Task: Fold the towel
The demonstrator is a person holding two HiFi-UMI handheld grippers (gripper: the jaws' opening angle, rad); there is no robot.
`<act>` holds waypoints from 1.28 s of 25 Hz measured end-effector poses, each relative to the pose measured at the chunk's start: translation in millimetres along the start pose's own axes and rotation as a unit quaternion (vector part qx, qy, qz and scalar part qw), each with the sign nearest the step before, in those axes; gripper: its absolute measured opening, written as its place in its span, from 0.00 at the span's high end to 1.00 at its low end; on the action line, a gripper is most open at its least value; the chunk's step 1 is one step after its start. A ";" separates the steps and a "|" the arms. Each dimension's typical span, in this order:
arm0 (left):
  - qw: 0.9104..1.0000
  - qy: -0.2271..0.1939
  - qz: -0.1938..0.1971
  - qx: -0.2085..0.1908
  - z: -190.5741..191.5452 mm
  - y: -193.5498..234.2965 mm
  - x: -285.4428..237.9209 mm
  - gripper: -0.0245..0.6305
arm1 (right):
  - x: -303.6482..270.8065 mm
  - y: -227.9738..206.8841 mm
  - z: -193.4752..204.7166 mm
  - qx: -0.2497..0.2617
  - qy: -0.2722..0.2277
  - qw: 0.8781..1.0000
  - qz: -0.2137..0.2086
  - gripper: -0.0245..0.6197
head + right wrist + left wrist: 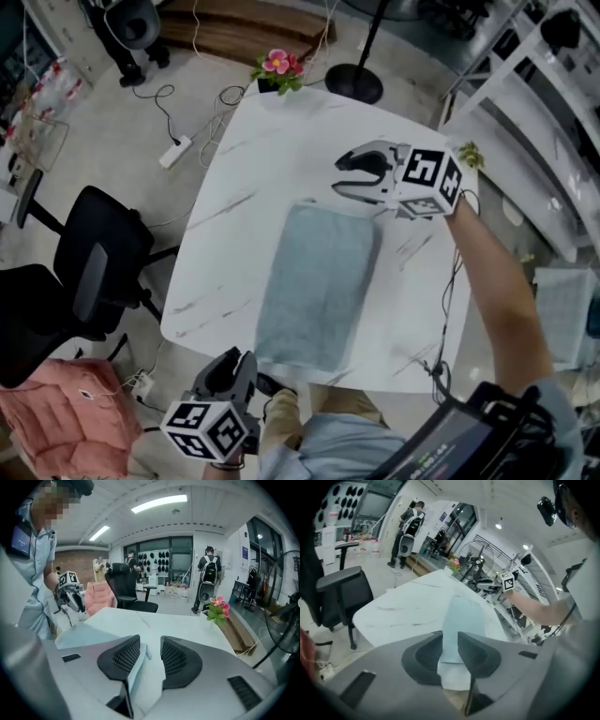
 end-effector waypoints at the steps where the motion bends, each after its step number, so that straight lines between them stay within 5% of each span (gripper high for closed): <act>1: 1.000 0.007 0.024 -0.013 -0.6 -15.0 -6.0 0.82 | 6.2 10.4 6.2 0.006 0.012 1.000 0.001 0.75; 5: 0.989 0.064 0.105 -0.086 14.5 -74.7 -51.3 0.87 | 11.6 53.0 39.5 0.007 0.032 0.999 0.001 0.85; 10: 0.966 0.160 0.127 -0.161 49.8 -99.2 -101.8 0.87 | -4.9 71.7 95.4 0.012 0.116 0.993 0.027 0.91; 13: 0.958 0.185 0.132 -0.174 61.4 -99.1 -106.8 0.88 | 3.4 76.4 121.5 0.011 0.154 0.987 0.039 0.93; 19: 0.957 0.198 0.129 -0.167 66.2 -88.7 -106.4 0.90 | 8.2 77.7 132.2 -0.001 0.171 0.984 0.044 0.94; 24: 0.958 0.206 0.139 -0.145 71.2 -80.0 -120.9 0.93 | 3.5 66.5 134.5 -0.060 0.156 0.985 0.039 0.94; 27: 0.958 0.208 0.147 -0.131 67.2 -78.9 -118.5 0.93 | 16.4 62.2 126.7 -0.109 0.121 0.983 0.081 0.87; 30: 0.962 0.191 0.147 -0.131 59.8 -77.7 -107.0 0.93 | 48.8 57.1 115.4 -0.230 0.039 0.965 0.117 0.69; 32: 0.963 0.187 0.145 -0.130 57.4 -75.3 -102.8 0.93 | 64.5 62.3 120.1 -0.302 0.012 0.946 0.116 0.66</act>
Point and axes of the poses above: the fingertips, and each gripper's own axes: x backward along the fingers, y to its left, z out of its underside, the point moved 7 cm from there along x, backward along the fingers, and after that the axes turned 2 degrees about z, right-handed, at the moved point
